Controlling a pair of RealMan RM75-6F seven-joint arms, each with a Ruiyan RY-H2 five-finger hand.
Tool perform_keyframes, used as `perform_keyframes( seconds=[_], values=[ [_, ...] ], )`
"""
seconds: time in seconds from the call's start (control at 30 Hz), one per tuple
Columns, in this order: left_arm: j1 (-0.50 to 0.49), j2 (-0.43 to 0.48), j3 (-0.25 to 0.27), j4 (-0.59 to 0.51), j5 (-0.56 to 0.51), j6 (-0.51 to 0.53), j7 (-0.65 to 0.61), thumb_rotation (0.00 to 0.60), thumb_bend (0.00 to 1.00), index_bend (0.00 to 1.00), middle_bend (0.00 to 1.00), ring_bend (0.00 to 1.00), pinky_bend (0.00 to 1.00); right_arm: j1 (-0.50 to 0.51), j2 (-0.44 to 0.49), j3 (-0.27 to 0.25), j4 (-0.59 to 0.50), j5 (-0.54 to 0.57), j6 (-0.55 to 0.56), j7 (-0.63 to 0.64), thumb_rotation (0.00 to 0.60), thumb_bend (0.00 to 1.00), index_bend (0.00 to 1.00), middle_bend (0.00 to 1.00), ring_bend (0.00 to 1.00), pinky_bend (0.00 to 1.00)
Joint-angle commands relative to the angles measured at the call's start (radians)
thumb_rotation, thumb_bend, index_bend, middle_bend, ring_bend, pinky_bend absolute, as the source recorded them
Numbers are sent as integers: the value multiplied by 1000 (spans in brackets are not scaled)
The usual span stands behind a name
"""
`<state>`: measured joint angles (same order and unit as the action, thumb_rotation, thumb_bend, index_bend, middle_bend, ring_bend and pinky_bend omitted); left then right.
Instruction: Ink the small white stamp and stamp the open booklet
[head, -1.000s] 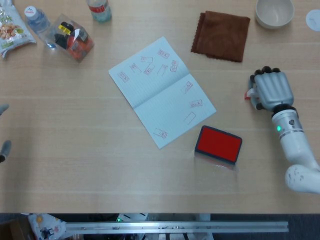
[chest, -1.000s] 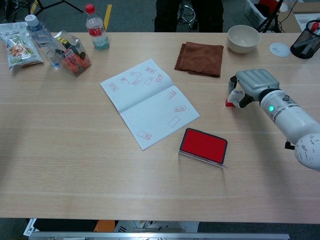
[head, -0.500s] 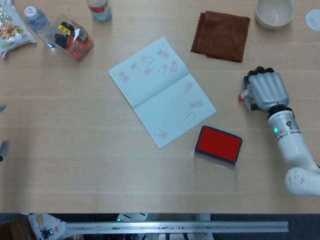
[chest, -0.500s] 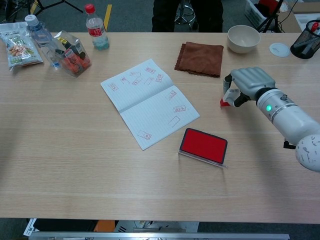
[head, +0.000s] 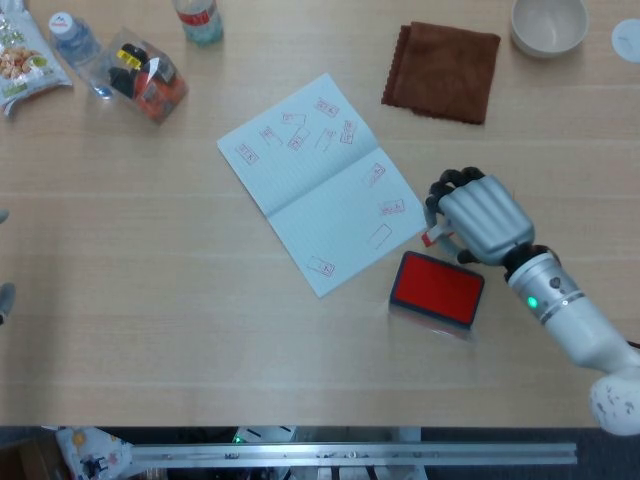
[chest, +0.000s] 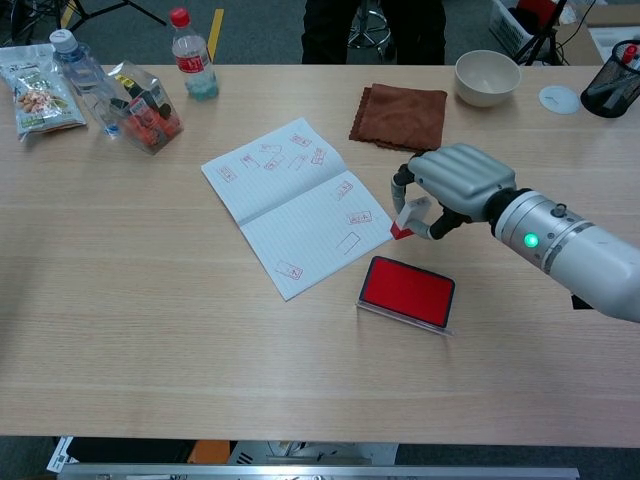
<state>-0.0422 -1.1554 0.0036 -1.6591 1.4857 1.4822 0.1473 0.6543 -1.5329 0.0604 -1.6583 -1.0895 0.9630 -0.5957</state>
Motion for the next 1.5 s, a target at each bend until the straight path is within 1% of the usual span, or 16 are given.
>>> perform_keyframes(
  seconds=[0.03, 0.33, 0.6, 0.93, 1.5],
  values=[
    [3, 1, 1, 0, 0, 3, -2, 600, 290, 151, 80, 114, 36, 4, 0, -27, -11, -27, -10, -2, 600, 372, 623, 397, 222, 251],
    [8, 4, 4, 3, 3, 5, -6, 600, 290, 151, 80, 114, 35, -7, -12, -101, 7, -119, -15, -4, 600, 372, 629, 400, 222, 251],
    [10, 4, 7, 5, 2, 2, -8, 600, 290, 151, 80, 114, 36, -22, -33, -129, 54, -171, -11, 17, 600, 370, 629, 400, 222, 251],
    [13, 5, 6, 12, -1, 2, -17, 600, 289, 151, 80, 114, 36, -28, -67, -136, 108, -229, -6, 26, 600, 370, 639, 409, 227, 251],
    [15, 5, 6, 21, -5, -3, -26, 600, 290, 151, 80, 114, 36, -52, -110, -141, 162, -271, 2, 35, 600, 370, 655, 417, 236, 251]
  ],
)
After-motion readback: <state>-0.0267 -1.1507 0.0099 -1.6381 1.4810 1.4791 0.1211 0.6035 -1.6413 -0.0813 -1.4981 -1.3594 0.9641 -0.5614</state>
